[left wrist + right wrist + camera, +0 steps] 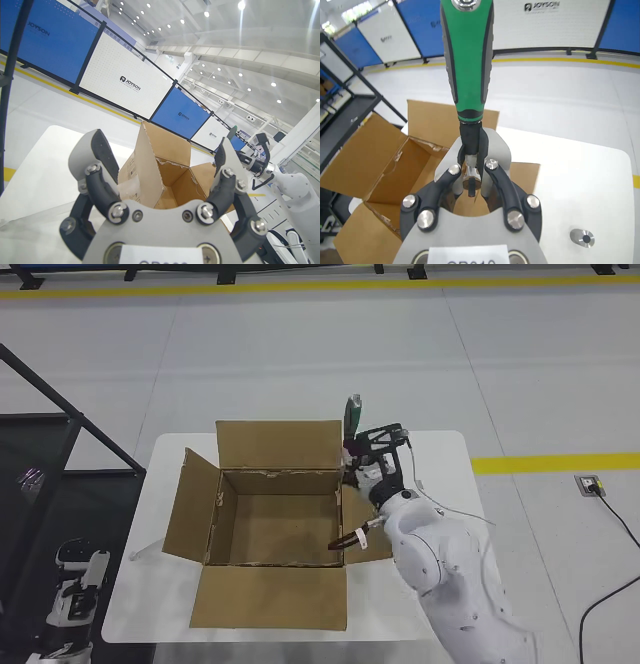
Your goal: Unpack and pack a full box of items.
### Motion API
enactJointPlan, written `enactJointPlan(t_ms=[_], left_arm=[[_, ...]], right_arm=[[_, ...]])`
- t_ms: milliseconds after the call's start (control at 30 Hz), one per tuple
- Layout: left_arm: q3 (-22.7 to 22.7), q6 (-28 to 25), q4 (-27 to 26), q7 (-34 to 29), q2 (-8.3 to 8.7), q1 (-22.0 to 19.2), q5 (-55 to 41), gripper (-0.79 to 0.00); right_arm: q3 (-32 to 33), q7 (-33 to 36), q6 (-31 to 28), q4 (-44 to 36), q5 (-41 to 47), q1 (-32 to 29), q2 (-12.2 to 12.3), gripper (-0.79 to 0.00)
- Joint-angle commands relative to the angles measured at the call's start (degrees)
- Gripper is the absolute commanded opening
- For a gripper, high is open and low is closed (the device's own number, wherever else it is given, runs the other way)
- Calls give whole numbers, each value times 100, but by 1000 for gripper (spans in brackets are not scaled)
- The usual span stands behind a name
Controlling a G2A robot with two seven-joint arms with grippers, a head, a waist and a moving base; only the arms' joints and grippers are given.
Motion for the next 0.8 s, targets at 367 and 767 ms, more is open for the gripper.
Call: enactJointPlan(t_ms=[367,767], left_arm=[[-75,102,-19,102,-44,81,-263,0],[-75,102,-19,102,-44,81,-263,0]], right_arm=[[-1374,779,-228,2509,725,1631,-498,-785],[-1429,805,-491,2579,653,1577,-489,-785]])
